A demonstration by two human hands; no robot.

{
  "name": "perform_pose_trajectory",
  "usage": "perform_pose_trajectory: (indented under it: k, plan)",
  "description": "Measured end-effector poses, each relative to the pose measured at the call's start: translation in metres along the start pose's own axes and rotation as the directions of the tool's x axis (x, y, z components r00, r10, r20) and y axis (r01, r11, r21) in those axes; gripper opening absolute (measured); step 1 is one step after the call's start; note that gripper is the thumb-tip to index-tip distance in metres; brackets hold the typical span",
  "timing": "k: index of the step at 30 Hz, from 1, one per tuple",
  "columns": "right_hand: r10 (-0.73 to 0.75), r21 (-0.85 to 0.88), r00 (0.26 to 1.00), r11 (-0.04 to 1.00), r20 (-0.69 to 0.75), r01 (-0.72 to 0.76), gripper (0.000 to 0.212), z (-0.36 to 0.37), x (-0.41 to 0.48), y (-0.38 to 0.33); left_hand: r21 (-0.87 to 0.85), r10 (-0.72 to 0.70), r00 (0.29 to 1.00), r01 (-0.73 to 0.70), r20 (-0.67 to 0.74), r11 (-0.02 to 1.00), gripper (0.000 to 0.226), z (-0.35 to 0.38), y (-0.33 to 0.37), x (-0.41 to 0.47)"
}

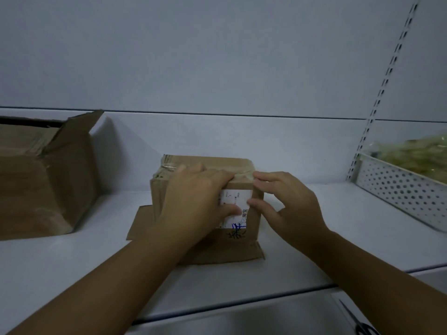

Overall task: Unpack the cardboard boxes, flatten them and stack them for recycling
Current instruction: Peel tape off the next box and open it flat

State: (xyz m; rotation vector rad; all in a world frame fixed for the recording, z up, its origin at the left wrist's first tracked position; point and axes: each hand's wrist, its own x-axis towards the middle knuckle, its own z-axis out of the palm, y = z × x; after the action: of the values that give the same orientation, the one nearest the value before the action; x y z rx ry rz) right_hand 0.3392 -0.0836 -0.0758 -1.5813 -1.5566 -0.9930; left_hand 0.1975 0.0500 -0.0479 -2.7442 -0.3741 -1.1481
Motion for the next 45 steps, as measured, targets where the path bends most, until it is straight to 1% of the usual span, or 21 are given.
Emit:
perform_pose_trajectory:
  k: [3, 5, 7, 8, 9, 11, 12, 13, 15, 16, 21, 23, 25, 27, 30, 32, 36, 40, 42, 43, 45]
  plan:
    - [0.014, 0.025, 0.998, 1.000, -0.060, -0.013, 0.023, 0.004, 0.002, -0.001, 0.023, -0.009, 1.000, 0.010, -0.008, 1.000, 0.056, 0.001, 0.001, 0.000]
    - [0.062, 0.112, 0.995, 0.992, -0.077, -0.053, 0.016, 0.005, 0.004, -0.003, 0.022, -0.025, 1.000, 0.025, -0.005, 0.999, 0.057, 0.001, 0.002, 0.000]
    - [0.216, 0.276, 0.975, 0.942, -0.055, -0.193, 0.010, 0.002, 0.007, -0.007, 0.006, -0.034, 0.999, 0.034, 0.003, 0.999, 0.057, -0.001, 0.002, 0.000]
    - [0.351, 0.372, 0.936, 0.873, -0.030, -0.316, 0.011, -0.001, 0.009, -0.009, -0.002, -0.033, 0.999, 0.033, 0.009, 0.999, 0.057, -0.002, 0.002, 0.000]
    - [0.499, 0.462, 0.867, 0.770, -0.005, -0.440, 0.013, -0.004, 0.011, -0.012, -0.010, -0.030, 0.999, 0.030, 0.014, 0.999, 0.058, -0.003, 0.003, -0.001]
    - [0.740, 0.581, 0.672, 0.529, 0.041, -0.618, 0.011, -0.009, 0.011, -0.013, -0.024, -0.036, 0.999, 0.036, 0.024, 0.999, 0.059, -0.005, 0.004, -0.001]
    - [0.803, 0.592, 0.584, 0.413, 0.123, -0.692, 0.009, -0.012, 0.011, -0.011, -0.020, -0.042, 0.999, 0.043, 0.027, 0.999, 0.059, -0.006, 0.004, -0.001]
    - [0.816, 0.567, 0.518, 0.308, 0.255, -0.764, 0.012, -0.015, 0.011, -0.010, -0.008, -0.043, 0.999, 0.044, 0.022, 0.999, 0.059, -0.006, 0.005, -0.001]
    - [0.734, 0.498, 0.425, 0.136, 0.530, -0.856, 0.021, -0.018, 0.011, -0.011, 0.006, -0.046, 0.999, 0.046, 0.008, 0.999, 0.058, -0.007, 0.007, -0.002]
    - [0.685, 0.486, 0.395, 0.068, 0.612, -0.871, 0.024, -0.018, 0.011, -0.012, 0.003, -0.054, 0.998, 0.054, 0.015, 0.999, 0.058, -0.007, 0.007, -0.003]
    - [0.603, 0.541, 0.342, -0.182, 0.721, -0.821, 0.011, -0.017, 0.015, -0.010, 0.013, -0.061, 0.998, 0.062, -0.018, 0.998, 0.059, -0.005, 0.008, -0.002]
    - [0.503, 0.478, 0.291, -0.296, 0.814, -0.827, 0.010, -0.019, 0.020, -0.006, 0.000, -0.045, 0.999, 0.045, -0.030, 0.999, 0.061, -0.006, 0.004, -0.002]
    - [0.367, 0.369, 0.232, -0.366, 0.901, -0.854, 0.019, -0.022, 0.024, -0.004, -0.045, -0.051, 0.999, 0.052, 0.015, 0.998, 0.063, -0.007, -0.002, -0.003]
    - [0.275, 0.287, 0.192, -0.366, 0.942, -0.885, 0.022, -0.024, 0.028, -0.002, -0.094, -0.100, 0.991, 0.108, 0.091, 0.990, 0.066, -0.009, -0.006, -0.002]
    - [0.229, 0.225, 0.164, -0.272, 0.960, -0.936, 0.017, -0.027, 0.034, 0.004, -0.113, -0.154, 0.977, 0.171, 0.151, 0.979, 0.069, -0.009, -0.006, 0.000]
    - [0.261, 0.197, 0.143, -0.196, 0.955, -0.960, 0.015, -0.031, 0.040, 0.006, -0.124, -0.179, 0.969, 0.202, 0.172, 0.972, 0.069, -0.008, -0.005, 0.000]
    - [0.410, 0.151, 0.108, -0.074, 0.906, -0.986, 0.019, -0.036, 0.048, 0.002, -0.108, -0.208, 0.960, 0.230, 0.187, 0.967, 0.069, -0.008, -0.001, 0.002]
    - [0.457, 0.166, 0.100, -0.108, 0.884, -0.980, 0.025, -0.036, 0.043, -0.010, -0.111, -0.222, 0.955, 0.247, 0.198, 0.963, 0.069, -0.009, 0.001, 0.001]
    - [0.475, 0.190, 0.126, -0.089, 0.871, -0.978, 0.025, -0.039, 0.042, -0.016, -0.109, -0.239, 0.947, 0.267, 0.214, 0.958, 0.069, -0.009, 0.002, 0.003]
    - [0.493, 0.193, 0.164, -0.007, 0.854, -0.981, 0.023, -0.043, 0.044, -0.016, -0.102, -0.247, 0.944, 0.274, 0.220, 0.956, 0.068, -0.009, 0.002, 0.004]
    - [0.534, 0.205, 0.314, 0.254, 0.785, -0.945, 0.022, -0.054, 0.052, -0.008, -0.088, -0.246, 0.937, 0.275, 0.247, 0.957, 0.067, -0.010, 0.001, 0.007]
